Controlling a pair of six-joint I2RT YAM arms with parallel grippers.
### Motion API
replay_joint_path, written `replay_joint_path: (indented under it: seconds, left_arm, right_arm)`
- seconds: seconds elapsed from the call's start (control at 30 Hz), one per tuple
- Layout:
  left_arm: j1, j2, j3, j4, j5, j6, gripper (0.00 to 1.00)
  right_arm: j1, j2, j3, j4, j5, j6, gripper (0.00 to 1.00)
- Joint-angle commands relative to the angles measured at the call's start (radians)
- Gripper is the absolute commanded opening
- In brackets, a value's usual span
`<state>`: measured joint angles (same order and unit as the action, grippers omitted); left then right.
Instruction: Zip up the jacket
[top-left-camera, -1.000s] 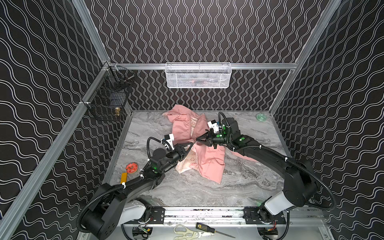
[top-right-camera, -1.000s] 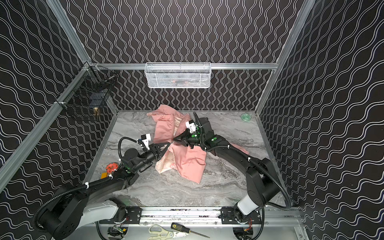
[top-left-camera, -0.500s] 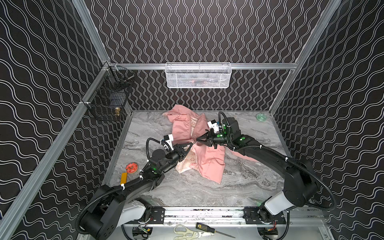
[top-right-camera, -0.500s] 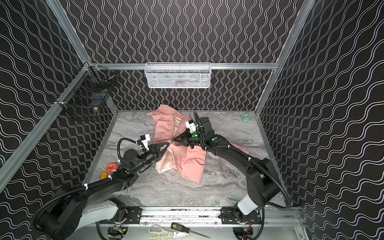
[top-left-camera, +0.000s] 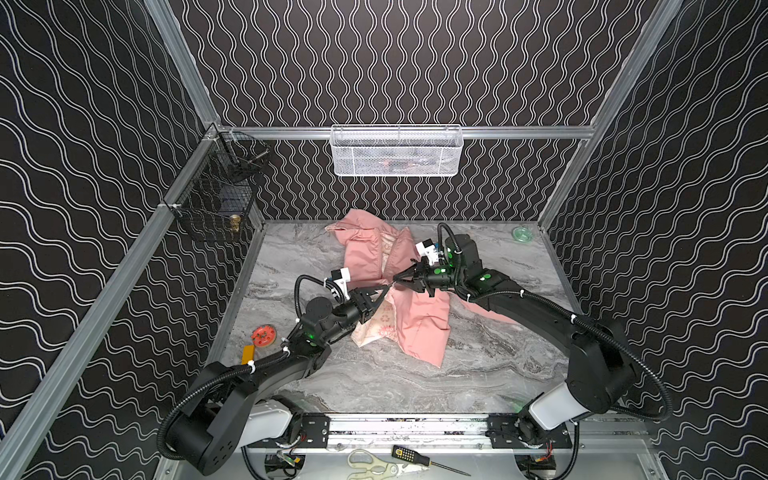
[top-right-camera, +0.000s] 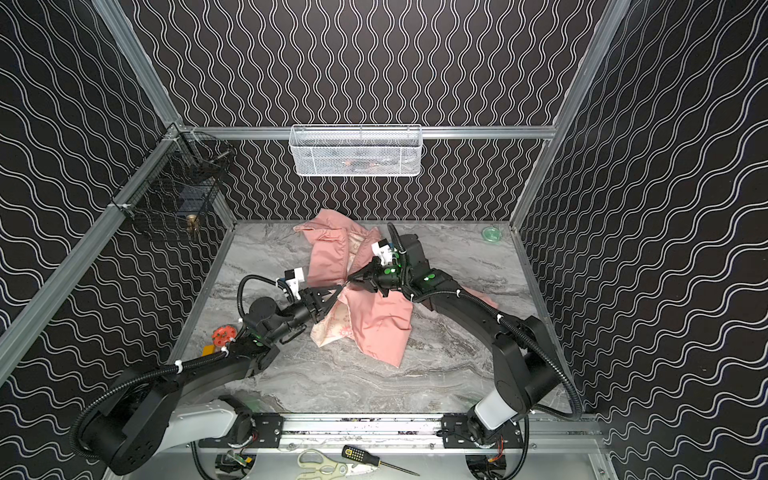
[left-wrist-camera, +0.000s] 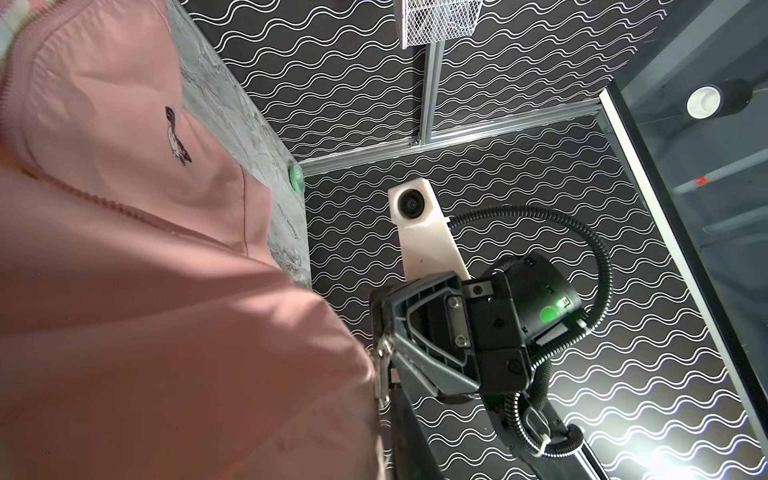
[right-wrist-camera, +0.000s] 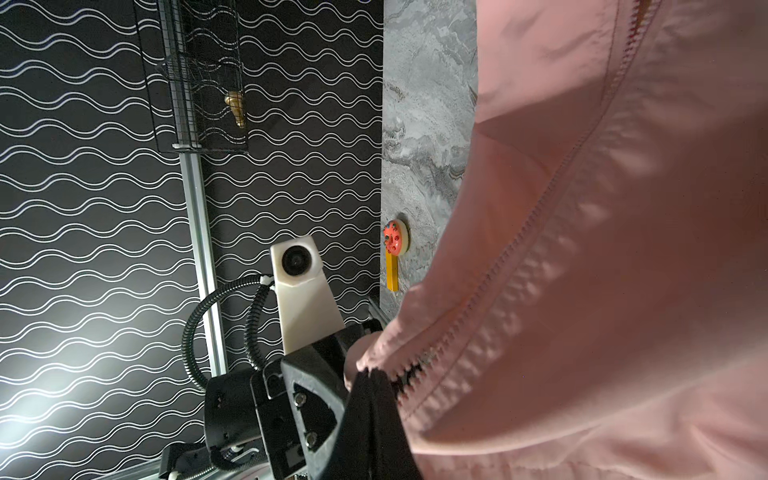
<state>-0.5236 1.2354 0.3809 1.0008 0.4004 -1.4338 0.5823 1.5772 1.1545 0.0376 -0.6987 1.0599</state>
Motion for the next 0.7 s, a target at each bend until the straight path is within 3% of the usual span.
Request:
replay_joint_path:
  seconds: [0.0, 0.17, 0.67]
  left_arm:
    - [-0.001, -0.005, -0.004, 0.064, 0.013, -0.014, 0.1]
    - [-0.001, -0.006, -0.024, 0.09, 0.009, -0.028, 0.0]
    - [-0.001, -0.014, -0.031, 0.074, 0.015, -0.027, 0.0]
  right_arm:
    - [0.001, -0.007, 0.001, 0.026, 0.011, 0.011, 0.0]
    - [-0.001, -0.012, -0.002, 0.01, 0.032, 0.011, 0.0]
    - [-0.015, -0.023, -0.021, -0.001, 0.051, 0.003, 0.0]
